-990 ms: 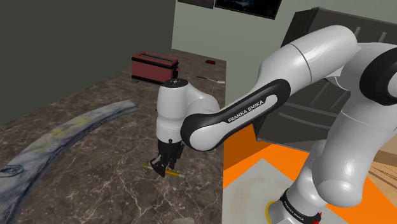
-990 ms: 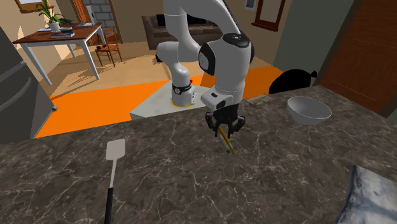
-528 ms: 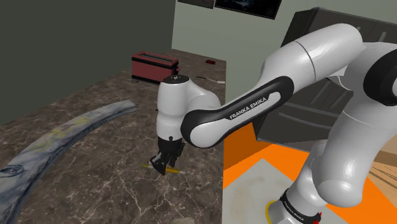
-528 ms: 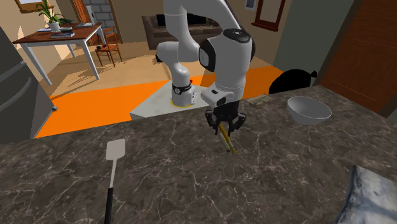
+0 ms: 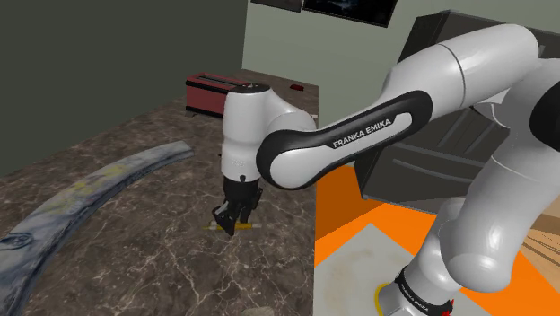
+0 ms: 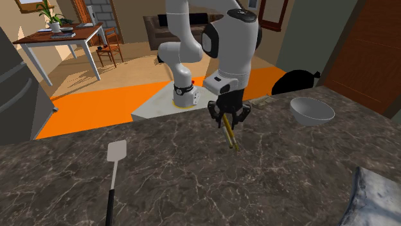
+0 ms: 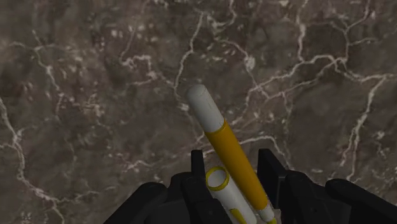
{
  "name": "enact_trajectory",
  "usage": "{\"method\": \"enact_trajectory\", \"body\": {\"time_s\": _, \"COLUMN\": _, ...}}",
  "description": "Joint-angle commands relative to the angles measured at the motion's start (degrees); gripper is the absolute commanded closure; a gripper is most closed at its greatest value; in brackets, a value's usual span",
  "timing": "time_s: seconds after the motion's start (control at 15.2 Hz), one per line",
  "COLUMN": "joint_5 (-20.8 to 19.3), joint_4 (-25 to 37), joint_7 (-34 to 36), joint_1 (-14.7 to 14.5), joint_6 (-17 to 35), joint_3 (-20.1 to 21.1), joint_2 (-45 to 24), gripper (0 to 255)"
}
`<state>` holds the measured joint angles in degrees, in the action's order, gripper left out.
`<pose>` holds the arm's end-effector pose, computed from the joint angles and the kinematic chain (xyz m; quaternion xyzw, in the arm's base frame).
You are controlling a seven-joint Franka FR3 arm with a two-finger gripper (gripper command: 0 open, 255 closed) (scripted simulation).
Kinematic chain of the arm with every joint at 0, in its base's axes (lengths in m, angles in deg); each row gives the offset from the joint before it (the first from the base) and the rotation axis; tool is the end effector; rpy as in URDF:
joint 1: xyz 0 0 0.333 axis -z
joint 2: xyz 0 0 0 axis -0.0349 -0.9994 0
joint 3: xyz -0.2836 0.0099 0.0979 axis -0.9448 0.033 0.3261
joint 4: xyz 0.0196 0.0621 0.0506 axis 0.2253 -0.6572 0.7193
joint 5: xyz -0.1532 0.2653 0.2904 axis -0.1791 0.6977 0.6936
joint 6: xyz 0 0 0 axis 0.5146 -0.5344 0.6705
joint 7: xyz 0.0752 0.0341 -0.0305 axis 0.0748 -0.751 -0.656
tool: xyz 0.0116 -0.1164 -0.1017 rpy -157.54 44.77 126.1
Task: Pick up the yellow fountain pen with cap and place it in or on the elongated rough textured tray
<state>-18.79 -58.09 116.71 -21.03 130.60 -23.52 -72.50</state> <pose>0.3972 0.3972 0.3063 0.9941 0.1075 -0.0094 0.0047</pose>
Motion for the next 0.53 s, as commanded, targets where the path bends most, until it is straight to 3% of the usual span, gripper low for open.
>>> {"method": "enact_trajectory", "body": {"time_s": 0.0, "joint_5": 0.46, "joint_4": 0.67, "joint_7": -0.29, "joint_1": 0.04, "joint_6": -1.46, "joint_3": 0.00, "joint_2": 0.85, "gripper": 255}}
{"method": "enact_trajectory", "body": {"time_s": 0.46, "joint_5": 1.58, "joint_4": 3.85, "joint_7": -1.11, "joint_1": 0.17, "joint_6": -6.71, "joint_3": -0.15, "joint_2": 3.15, "gripper": 255}}
